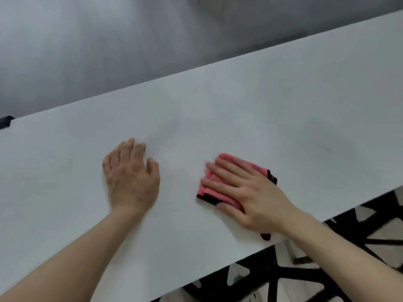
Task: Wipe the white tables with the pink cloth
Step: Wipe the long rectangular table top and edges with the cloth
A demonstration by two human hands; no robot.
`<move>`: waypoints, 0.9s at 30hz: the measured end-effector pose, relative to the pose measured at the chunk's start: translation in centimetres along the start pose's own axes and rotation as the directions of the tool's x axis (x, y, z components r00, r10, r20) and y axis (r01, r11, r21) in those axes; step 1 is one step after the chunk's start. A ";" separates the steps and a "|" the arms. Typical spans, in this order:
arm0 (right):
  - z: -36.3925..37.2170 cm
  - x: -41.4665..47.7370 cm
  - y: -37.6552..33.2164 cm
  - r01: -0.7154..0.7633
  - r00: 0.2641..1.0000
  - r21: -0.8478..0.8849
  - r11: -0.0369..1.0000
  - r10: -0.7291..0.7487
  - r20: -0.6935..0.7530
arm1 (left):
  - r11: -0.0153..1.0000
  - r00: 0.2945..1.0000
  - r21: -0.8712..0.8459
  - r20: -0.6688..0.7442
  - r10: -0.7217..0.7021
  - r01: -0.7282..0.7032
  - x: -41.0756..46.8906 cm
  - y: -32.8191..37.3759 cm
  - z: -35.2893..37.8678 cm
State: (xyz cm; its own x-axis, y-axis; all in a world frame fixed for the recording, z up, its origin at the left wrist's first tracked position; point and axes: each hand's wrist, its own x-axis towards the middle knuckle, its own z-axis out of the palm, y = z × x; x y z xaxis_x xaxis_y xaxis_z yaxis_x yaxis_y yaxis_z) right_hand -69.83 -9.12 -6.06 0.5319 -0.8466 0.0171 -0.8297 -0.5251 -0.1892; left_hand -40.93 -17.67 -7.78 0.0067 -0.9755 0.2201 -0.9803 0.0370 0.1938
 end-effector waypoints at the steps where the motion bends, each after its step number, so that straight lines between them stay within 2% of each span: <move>1: -0.4 -0.7 2.4 -0.119 0.992 -0.031 0.992 0.118 -0.042 | 1.000 1.000 0.000 -0.002 -0.001 0.001 0.1 0.1 0.1; 2: -0.7 -0.5 4.5 -0.288 0.955 -0.048 0.957 0.282 -0.096 | 1.000 1.000 0.001 -0.007 -0.001 0.001 0.2 0.1 0.1; 4: -0.4 1.6 5.2 -0.587 0.799 0.012 0.810 0.581 -0.154 | 1.000 1.000 0.007 -0.017 0.019 -0.019 0.4 0.1 0.2; 5: 0.3 3.0 3.7 -0.656 0.740 0.040 0.753 0.653 -0.164 | 0.999 0.999 0.006 -0.028 0.044 -0.044 0.4 0.0 0.2; 6: 0.9 4.1 1.2 -0.662 0.732 0.050 0.748 0.659 -0.171 | 0.996 0.995 0.001 -0.043 0.088 -0.088 0.4 0.0 0.2; 7: 1.5 4.3 -1.5 -0.591 0.791 0.047 0.805 0.591 -0.157 | 0.989 0.988 -0.002 -0.057 0.146 -0.147 0.2 0.0 0.2; 9: 2.5 1.7 -5.4 -0.280 0.956 0.007 0.960 0.280 -0.085 | 0.969 0.967 -0.007 -0.065 0.246 -0.247 -0.2 0.3 0.1; 10: 2.1 -0.7 -5.6 -0.135 0.990 -0.005 0.991 0.135 -0.040 | 0.962 0.960 -0.022 -0.068 0.271 -0.273 -0.2 0.7 -0.1; 11: 1.2 -3.1 -4.5 -0.056 0.998 0.002 0.998 0.056 -0.010 | 0.958 0.958 -0.046 -0.073 0.278 -0.282 -0.4 1.1 -0.4; 12: 0.3 -5.4 -2.4 -0.079 0.997 -0.005 0.997 0.080 0.016 | 0.956 0.958 -0.078 -0.079 0.276 -0.282 -0.7 1.7 -0.7; 13: -0.3 -7.6 0.3 -0.197 0.980 -0.035 0.980 0.198 0.022 | 0.953 0.959 -0.116 -0.085 0.271 -0.279 -1.2 2.5 -1.1; 14: -0.9 -9.4 3.4 -0.370 0.929 -0.067 0.927 0.370 -0.007 | 0.948 0.959 -0.155 -0.087 0.269 -0.279 -2.0 3.5 -1.5; 16: -1.5 -10.7 8.0 -0.680 0.732 -0.063 0.731 0.672 -0.110 | 0.929 0.952 -0.208 -0.072 0.298 -0.307 -4.2 5.7 -1.7; 17: -1.2 -9.7 8.2 -0.776 0.626 -0.042 0.629 0.762 -0.165 | 0.919 0.946 -0.227 -0.062 0.318 -0.323 -5.1 6.9 -1.6; 18: -0.6 -7.9 7.1 -0.816 0.568 -0.025 0.577 0.793 -0.220 | 0.910 0.943 -0.248 -0.056 0.329 -0.332 -5.8 8.0 -1.4; 19: 0.3 -6.1 5.2 -0.792 0.594 -0.010 0.611 0.765 -0.251 | 0.904 0.944 -0.273 -0.057 0.326 -0.329 -6.1 9.3 -1.1; 20: 0.9 -4.7 2.8 -0.693 0.698 0.004 0.721 0.673 -0.247 | 0.902 0.950 -0.299 -0.059 0.307 -0.311 -6.3 10.5 -0.8; 22: 1.5 -4.6 -1.1 -0.337 0.936 -0.028 0.941 0.332 -0.118 | 0.911 0.970 -0.336 -0.050 0.237 -0.240 -6.4 12.8 -0.2; 23: 0.8 -6.0 -1.3 -0.177 0.984 -0.045 0.983 0.175 -0.037 | 0.918 0.978 -0.338 -0.047 0.204 -0.208 -6.3 13.8 0.0; 24: 0.0 -7.5 0.3 -0.081 0.997 -0.038 0.996 0.081 -0.004 | 0.926 0.983 -0.331 -0.040 0.179 -0.182 -6.2 14.7 0.3; 25: -0.9 -9.2 2.7 -0.084 0.996 -0.034 0.996 0.084 0.000 | 0.933 0.986 -0.320 -0.031 0.165 -0.166 -6.1 15.5 0.5; 27: -2.2 -12.0 9.1 -0.317 0.948 -0.034 0.948 0.317 0.002 | 0.936 0.976 -0.279 -0.027 0.215 -0.214 -5.9 16.8 1.1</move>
State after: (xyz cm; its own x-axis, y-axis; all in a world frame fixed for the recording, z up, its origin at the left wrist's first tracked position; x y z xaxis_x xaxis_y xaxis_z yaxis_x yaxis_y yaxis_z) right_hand -84.12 -3.96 -5.81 0.2414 -0.9694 -0.0453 -0.9608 -0.2322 -0.1513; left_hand -57.65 -11.57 -6.91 -0.1992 -0.9383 0.2828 -0.8641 0.3043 0.4009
